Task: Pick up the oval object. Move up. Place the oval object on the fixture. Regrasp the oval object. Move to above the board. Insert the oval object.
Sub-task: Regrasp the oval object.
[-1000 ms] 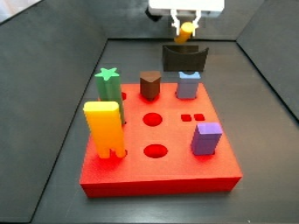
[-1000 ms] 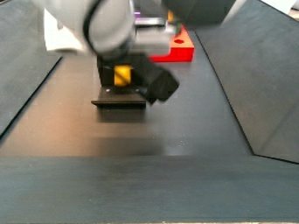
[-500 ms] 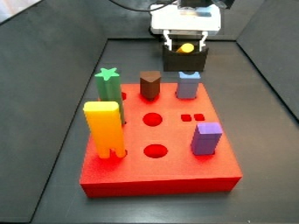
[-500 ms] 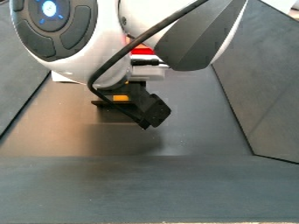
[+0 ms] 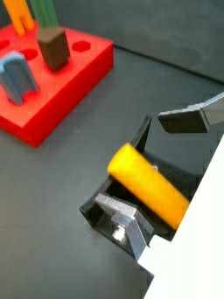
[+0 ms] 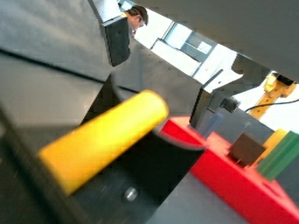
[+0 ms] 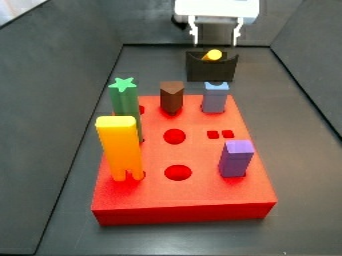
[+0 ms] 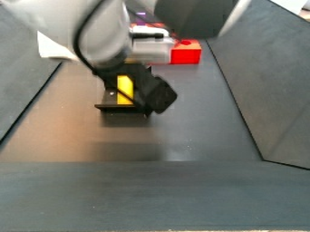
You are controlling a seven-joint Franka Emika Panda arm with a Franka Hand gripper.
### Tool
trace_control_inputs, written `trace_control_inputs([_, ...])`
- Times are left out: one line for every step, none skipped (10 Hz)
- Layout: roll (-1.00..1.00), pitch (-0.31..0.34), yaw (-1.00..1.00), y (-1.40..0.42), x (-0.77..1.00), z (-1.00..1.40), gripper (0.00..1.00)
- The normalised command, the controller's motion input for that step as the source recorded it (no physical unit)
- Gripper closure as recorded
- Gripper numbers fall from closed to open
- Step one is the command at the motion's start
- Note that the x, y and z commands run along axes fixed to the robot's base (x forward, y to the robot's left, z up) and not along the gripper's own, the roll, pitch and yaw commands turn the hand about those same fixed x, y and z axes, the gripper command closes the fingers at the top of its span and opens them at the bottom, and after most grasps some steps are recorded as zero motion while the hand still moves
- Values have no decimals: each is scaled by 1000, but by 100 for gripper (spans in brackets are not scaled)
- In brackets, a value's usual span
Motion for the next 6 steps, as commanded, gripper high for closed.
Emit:
trace_control_inputs([47, 7, -54, 4, -31, 851, 0])
trace_control_inputs([46, 6, -45, 2, -32, 732, 0])
trace_control_inputs([54, 5, -26, -1, -31, 426, 0])
trace_control_inputs([52, 5, -19, 0, -30, 308, 0])
trace_control_inputs([1000, 39, 42, -855, -116, 1000, 0])
trace_control_inputs([1000, 37, 43, -835, -107, 930, 0])
